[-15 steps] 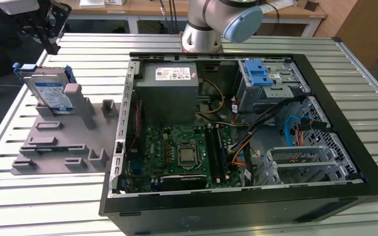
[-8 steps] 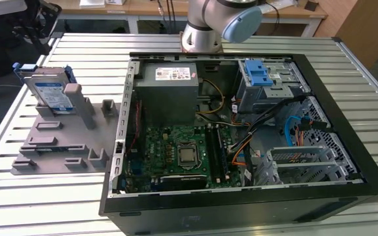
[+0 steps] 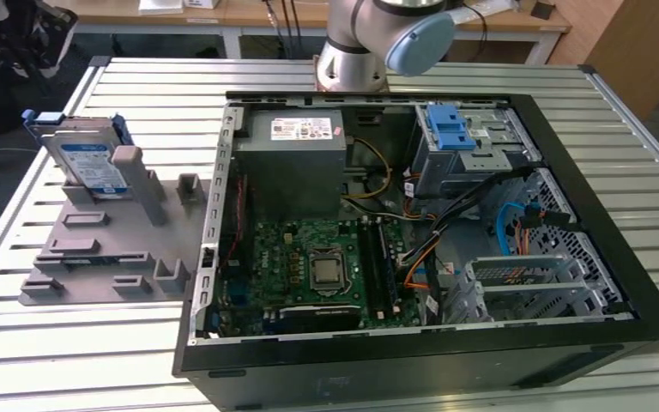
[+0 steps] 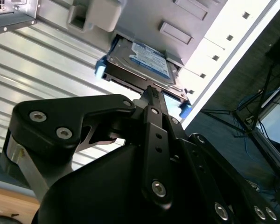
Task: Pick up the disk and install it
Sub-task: 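Reach for the disk, then pick up the disk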
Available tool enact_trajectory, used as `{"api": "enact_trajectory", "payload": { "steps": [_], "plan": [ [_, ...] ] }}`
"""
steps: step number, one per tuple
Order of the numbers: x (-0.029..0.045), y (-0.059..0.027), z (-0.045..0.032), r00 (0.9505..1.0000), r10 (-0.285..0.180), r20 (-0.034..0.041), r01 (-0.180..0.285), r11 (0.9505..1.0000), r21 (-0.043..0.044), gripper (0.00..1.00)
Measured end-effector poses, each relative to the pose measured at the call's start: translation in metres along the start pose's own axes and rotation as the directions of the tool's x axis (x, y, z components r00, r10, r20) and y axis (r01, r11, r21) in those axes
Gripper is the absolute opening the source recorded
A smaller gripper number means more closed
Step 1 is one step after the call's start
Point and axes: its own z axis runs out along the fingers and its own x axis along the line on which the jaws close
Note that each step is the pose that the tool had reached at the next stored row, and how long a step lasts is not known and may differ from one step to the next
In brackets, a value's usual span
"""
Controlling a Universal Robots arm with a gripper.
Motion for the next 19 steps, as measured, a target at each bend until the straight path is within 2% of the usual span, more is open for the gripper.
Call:
{"api": "enact_trajectory", "payload": {
  "steps": [8, 12, 19],
  "plan": [
    [0.024, -0.0018, 0.0024, 1.0, 0.0, -0.0002, 0.0, 1.0, 0.0001, 0.11],
    [0.0273, -0.0019, 0.0028, 1.0, 0.0, -0.0017, 0.0, 1.0, 0.0002, 0.11],
    [0.0276, -0.0019, 0.0028, 1.0, 0.0, -0.0018, 0.0, 1.0, 0.0002, 0.11]
  ]
}}
